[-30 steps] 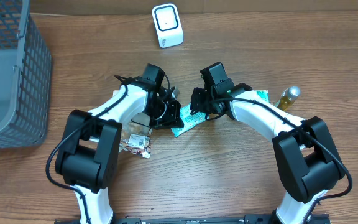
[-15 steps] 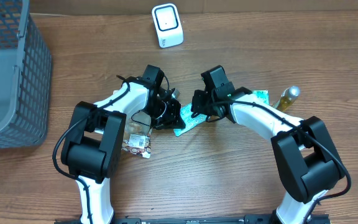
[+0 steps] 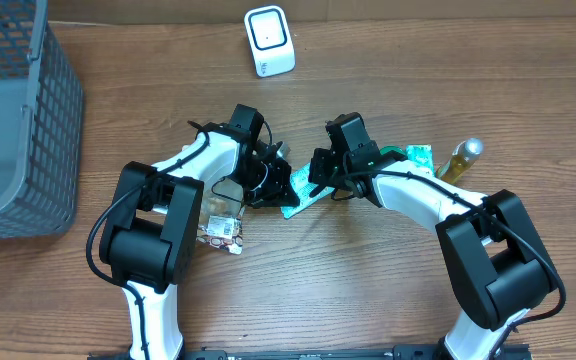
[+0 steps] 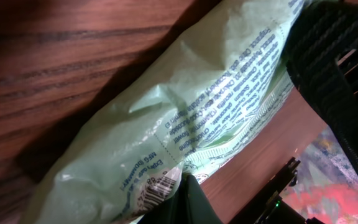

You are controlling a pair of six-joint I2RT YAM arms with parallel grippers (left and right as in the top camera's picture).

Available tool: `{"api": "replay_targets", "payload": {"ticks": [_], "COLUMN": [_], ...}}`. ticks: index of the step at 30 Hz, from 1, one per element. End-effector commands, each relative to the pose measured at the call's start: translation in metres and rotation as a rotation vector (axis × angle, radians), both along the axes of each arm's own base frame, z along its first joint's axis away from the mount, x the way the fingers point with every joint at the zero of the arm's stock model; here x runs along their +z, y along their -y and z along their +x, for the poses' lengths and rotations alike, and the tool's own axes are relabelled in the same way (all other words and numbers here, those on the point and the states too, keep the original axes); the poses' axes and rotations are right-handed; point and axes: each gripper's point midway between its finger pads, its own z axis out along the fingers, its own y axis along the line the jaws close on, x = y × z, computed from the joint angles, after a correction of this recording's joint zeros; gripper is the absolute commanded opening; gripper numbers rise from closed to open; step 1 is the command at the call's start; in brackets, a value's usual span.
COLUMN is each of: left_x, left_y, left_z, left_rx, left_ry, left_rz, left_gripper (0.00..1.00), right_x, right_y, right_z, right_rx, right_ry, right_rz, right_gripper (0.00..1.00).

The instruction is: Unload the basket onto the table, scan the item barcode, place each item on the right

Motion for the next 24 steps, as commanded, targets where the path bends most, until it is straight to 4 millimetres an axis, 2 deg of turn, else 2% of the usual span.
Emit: {"api": "replay_targets", "payload": {"ticks": [1, 8, 11, 13, 16, 24], "left_x": [-0.03, 0.059, 0.081, 0.082, 0.074, 0.043], "left_y": [-0.028, -0.031, -0.038, -0.045, -0.054, -0.054], "left_z": [-0.004, 0.023, 0.029, 0.033, 0.036, 0.035], "left_rx": [-0.012, 0.04, 0.061, 0.086, 0.113, 0.1], "left_ry": [0.016, 0.246, 0.335, 0.359, 0.356, 0.295], "left_rz": [0.17, 0.108, 0.156, 0.214, 0.28, 0.314], "left_gripper": [0.04, 0.04, 0.04, 0.04, 0.04, 0.04], "right_x": [-0.008, -0.008, -0.008, -0.008, -0.008, -0.008], "right_y": [0.012, 0.012, 0.011, 0.011, 0.011, 0.011], "right_z": [-0.006, -0.006, -0.005, -0.005, -0.005, -0.005], "right_rx": [-0.024, -0.024, -0.024, -0.024, -0.024, -0.024], "right_ry": [-0.012, -0.011, -0.009, -0.009, -0.007, -0.008], "right_rz": [-0.044, -0.044, -0.043, -0.043, -0.042, -0.042], "right_gripper": [0.05, 0.05, 0.05, 0.05, 0.05, 0.05]}}
